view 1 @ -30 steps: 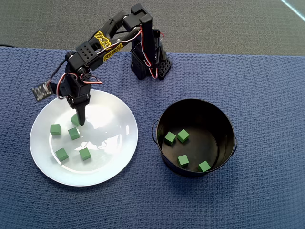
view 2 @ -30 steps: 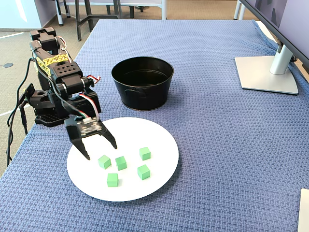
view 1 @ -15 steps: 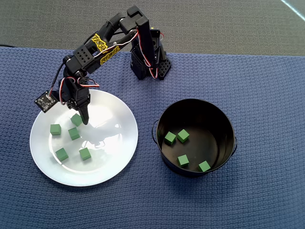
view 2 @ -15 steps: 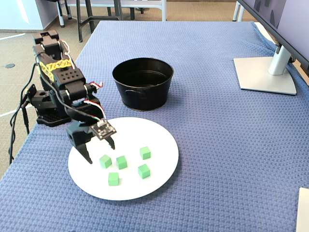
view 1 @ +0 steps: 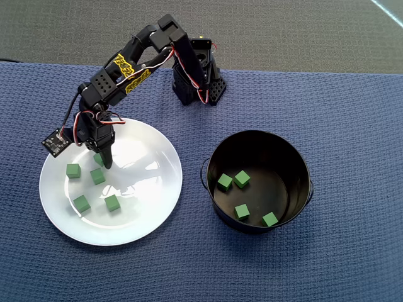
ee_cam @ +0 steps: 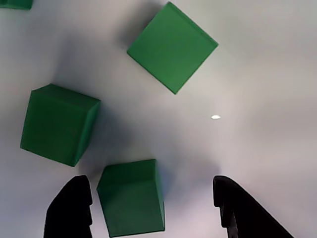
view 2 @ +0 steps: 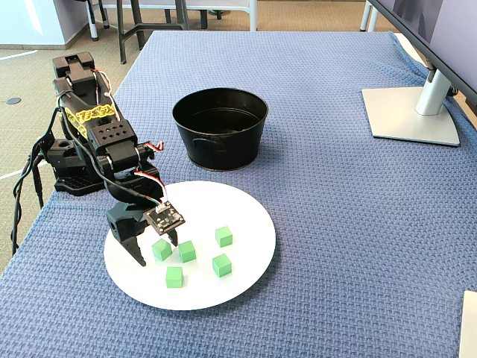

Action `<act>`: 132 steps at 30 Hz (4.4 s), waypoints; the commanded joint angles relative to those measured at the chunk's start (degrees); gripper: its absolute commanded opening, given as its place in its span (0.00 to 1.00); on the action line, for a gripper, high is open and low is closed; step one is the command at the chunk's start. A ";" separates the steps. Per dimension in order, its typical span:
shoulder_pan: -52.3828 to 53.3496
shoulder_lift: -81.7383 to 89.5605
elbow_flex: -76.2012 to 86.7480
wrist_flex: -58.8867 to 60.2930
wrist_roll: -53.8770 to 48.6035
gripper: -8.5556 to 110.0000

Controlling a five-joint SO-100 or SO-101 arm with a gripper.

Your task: Pick up the green cubes from the white plate and place them in the black recipient

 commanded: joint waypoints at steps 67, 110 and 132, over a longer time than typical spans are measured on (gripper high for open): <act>-71.81 12.57 -32.61 40.43 76.11 0.41; -8.70 0.97 -13.97 12.39 59.77 0.31; -9.93 -8.61 -15.91 7.38 28.92 0.31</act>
